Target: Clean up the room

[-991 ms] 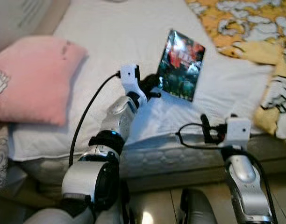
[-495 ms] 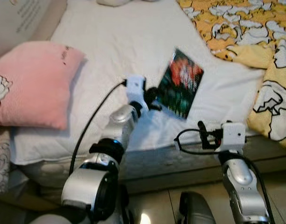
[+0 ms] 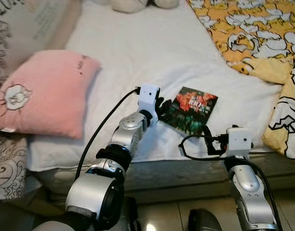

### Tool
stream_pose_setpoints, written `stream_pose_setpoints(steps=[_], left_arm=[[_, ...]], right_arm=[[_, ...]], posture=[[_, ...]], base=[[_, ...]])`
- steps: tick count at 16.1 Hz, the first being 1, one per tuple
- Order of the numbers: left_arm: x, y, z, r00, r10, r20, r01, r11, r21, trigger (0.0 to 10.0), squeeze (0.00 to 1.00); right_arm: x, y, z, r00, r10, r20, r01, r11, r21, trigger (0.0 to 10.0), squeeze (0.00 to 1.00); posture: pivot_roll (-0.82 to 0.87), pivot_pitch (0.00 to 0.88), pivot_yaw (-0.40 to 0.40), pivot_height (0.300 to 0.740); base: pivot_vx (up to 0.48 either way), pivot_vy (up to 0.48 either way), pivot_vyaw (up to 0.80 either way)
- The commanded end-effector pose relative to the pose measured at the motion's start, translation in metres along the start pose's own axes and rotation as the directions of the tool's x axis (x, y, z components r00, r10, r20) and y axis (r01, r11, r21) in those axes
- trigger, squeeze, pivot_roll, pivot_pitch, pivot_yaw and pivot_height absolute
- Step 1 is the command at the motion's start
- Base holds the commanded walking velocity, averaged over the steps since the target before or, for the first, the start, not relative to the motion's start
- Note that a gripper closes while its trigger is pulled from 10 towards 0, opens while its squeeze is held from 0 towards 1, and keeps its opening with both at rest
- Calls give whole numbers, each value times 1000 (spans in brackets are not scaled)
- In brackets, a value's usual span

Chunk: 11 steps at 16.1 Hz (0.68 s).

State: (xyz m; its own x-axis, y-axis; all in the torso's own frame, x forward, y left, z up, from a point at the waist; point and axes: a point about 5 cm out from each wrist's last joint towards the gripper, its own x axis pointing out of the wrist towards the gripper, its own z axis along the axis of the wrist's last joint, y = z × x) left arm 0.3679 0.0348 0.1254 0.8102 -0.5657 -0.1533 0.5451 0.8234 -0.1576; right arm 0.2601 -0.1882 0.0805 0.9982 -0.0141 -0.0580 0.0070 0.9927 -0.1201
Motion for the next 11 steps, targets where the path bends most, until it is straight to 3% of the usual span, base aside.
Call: stream_pose_setpoints(steps=[1,2,3,4,5,6,7,9,10,11], left_arm=[[4,-9,-1,999,-40,-26,40,999,5,10000,1000],[4,-13,-3,998,-50,-33,51,999,14,10000,0],[5,-12,-2,999,-33,-26,34,999,40,10000,0],[4,-5,9,998,45,52,-52,987,154,10000,0],[2,-1,15,993,75,96,-94,973,210,10000,0],[-10,13,26,963,131,235,-194,943,272,10000,0],[-27,22,18,953,138,271,-210,943,257,10000,1000],[-44,29,-2,958,164,234,-210,959,189,10000,1000],[-56,31,-20,954,216,206,-240,965,102,10000,1000],[-55,28,-24,954,226,197,-248,964,96,10000,1000]], right_arm=[[-4,-1,-7,1000,3,-25,-3,1000,-9,10000,0],[-5,0,-8,1000,3,-29,-3,1000,-8,10000,0],[-5,1,-8,1000,2,-30,-3,1000,-6,10000,0],[-5,0,-5,1000,-10,-17,10,1000,-2,10000,0],[-5,0,-4,1000,-17,-9,17,1000,0,10000,0],[-9,-9,13,993,-90,79,89,996,9,10000,0],[-18,-18,24,982,-136,132,137,991,7,10000,0],[-30,-25,25,977,-170,131,170,985,11,10000,0],[-39,-29,13,977,-201,76,199,980,32,10000,0],[-39,-29,8,976,-209,53,207,977,48,10000,0]], posture=[[-106,0,44,672],[-108,0,46,672],[-110,0,49,672],[-110,0,49,672],[-110,0,59,672],[-119,0,66,672],[-126,0,69,672],[-121,0,67,672],[-108,0,59,672],[-98,0,50,672]], base=[[0,0,0],[0,0,0],[0,0,0],[0,0,0],[0,0,0],[0,0,0],[0,0,0],[0,0,0],[0,0,0],[0,0,0]])
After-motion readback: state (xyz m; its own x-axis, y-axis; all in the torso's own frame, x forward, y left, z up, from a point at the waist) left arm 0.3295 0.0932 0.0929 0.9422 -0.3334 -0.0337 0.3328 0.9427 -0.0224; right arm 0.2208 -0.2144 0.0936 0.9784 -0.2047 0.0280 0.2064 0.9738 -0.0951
